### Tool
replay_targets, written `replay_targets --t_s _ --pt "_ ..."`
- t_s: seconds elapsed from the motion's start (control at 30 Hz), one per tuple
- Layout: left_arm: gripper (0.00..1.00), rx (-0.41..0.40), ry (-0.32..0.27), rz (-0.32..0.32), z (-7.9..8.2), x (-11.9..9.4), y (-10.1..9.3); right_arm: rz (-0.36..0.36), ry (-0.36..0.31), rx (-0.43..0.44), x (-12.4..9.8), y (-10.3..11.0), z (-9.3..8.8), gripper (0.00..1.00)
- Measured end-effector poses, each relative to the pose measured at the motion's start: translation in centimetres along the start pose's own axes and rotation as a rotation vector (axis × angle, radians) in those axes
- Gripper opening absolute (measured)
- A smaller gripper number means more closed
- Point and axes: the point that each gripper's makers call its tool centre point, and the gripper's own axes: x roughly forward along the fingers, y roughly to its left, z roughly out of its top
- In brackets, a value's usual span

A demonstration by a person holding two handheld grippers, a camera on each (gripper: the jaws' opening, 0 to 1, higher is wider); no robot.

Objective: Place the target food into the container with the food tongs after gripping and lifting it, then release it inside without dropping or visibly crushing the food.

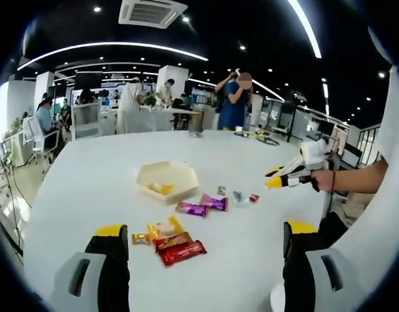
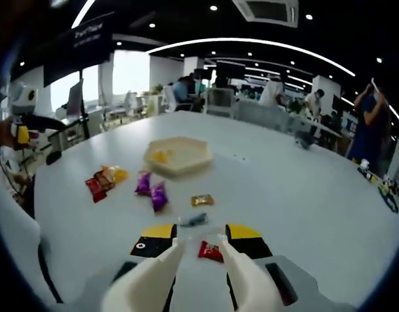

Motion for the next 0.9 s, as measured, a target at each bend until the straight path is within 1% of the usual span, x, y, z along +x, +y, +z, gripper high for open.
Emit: replay_targets --t_s 0.1,0.2,0.23,0.3,0.37,0.5,0.6,0.67,0.77,0.83,0.9 --pt "0.99 0.001 0.009 0.010 -0.1 -0.4 0.1 -0.010 0.009 -0.001 0.7 -0.3 -0.4 0.29" --pt "0.99 -0.004 0.016 0.027 -0.1 -0.8 0.4 -0.008 0.021 0.001 1.2 -0.3 -0.9 0.29" --pt "0.99 -0.009 0.010 0.032 0.0 -0.9 0.6 0.001 0.028 -0.010 1.2 -0.2 -1.0 0.29" --pt "0.99 -0.015 0.008 0.043 0.2 -1.1 0.8 0.027 0.019 -0.056 1.3 0.0 -1.0 0.29" --pt "0.99 -0.013 0.007 0.047 0.3 -1.1 0.8 0.053 0.021 -0.072 1.3 0.1 -1.1 0.29" --pt "0.99 -0.013 0.012 0.062 0.4 -1.3 1.2 0.102 0.047 -0.141 1.6 -0.2 -1.6 0.29" --pt "0.99 -0.020 0.002 0.072 0.6 -1.5 1.5 0.149 0.068 -0.230 1.9 -0.2 -2.1 0.28" --pt "0.99 -0.020 0.006 0.081 0.5 -1.7 1.8 0.178 0.084 -0.241 2.2 0.0 -2.4 0.28" --pt "0.99 -0.029 0.009 0.097 0.2 -2.0 1.9 0.220 0.091 -0.287 2.7 0.2 -2.7 0.28" --pt "0.99 -0.039 0.012 0.107 -0.1 -2.2 1.9 0.241 0.109 -0.295 3.1 0.2 -3.0 0.28" --pt "0.99 -0.044 0.017 0.113 -0.3 -2.3 1.8 0.255 0.101 -0.296 3.2 0.2 -2.8 0.28"
